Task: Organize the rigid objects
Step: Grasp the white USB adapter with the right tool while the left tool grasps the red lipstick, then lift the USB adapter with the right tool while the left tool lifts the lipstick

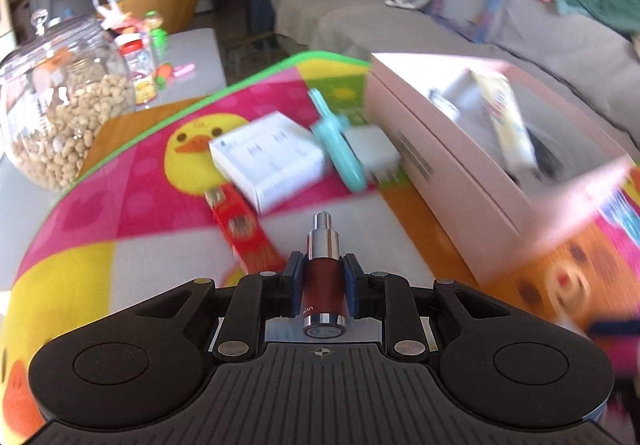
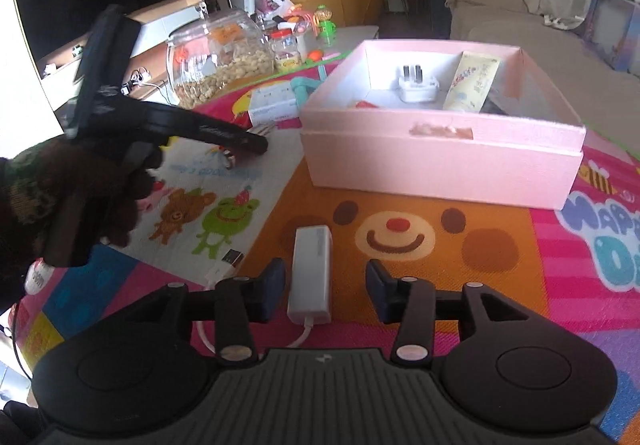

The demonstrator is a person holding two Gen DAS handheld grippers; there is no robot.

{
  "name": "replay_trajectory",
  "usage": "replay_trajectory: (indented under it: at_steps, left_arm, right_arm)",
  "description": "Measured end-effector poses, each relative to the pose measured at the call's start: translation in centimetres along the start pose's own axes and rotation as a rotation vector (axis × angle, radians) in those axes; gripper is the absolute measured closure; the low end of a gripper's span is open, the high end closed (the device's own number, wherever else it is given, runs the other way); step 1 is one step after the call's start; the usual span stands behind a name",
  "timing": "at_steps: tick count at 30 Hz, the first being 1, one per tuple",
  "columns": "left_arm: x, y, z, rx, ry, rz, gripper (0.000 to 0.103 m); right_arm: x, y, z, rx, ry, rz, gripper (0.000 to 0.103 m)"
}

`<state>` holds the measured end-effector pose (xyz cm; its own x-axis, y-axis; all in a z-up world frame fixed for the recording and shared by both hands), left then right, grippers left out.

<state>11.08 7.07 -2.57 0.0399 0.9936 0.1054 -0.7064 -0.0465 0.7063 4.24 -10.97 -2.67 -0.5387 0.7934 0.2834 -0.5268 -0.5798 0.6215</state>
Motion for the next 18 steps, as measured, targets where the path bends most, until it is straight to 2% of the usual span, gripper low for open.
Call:
replay_trajectory:
  at_steps: [4, 8, 12, 15, 17, 18]
  left_arm:
    - [-0.5, 3.1, -2.9, 0.025, -0.054, -0.028, 0.079]
    - [-0.7, 4.6, -4.4, 0.033, -0.019, -0.018, 0.079]
    - [-0.8, 4.8, -4.8, 0.007, -0.007, -0.005, 0.079]
    - [-1.0, 4.8, -4.6, 0.006, -0.021, 0.003, 0.079]
    - [-0.9, 4.7, -4.4, 0.017, -0.022, -0.005, 0.079]
    - [-0.9, 4.7, -4.3, 0.02, -0.015, -0.008, 0.079]
  right_arm:
    - [0.5, -0.1, -0.3, -0.005, 0.034, -0.025, 0.058]
    - [1.0, -0.3, -0.5, -0.009, 0.074, -0.056, 0.058]
    - [1.4, -0.5, -0.5, -0.011, 0.108, -0.09, 0.058]
    - [1.6, -0.4, -0.4, -0.01, 0.12, -0.097, 0.069]
    - [1.8, -0.1, -0.4, 0.001, 0.11, -0.073, 0.083]
    - [1.9, 0.1, -0.4, 0.004, 0.103, -0.064, 0.083]
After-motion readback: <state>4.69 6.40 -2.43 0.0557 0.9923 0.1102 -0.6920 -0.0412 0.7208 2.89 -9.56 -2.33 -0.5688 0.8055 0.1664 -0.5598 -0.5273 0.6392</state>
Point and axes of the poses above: each gripper's, at about its wrist camera, not at the fingertips, and y roughly against the way its jaws point, x to its left, z to its top, the point moved 5 cm from there along -y, roughly the way its jaws point, and after that the axes turned 9 degrees about z, right-handed, at the moved point
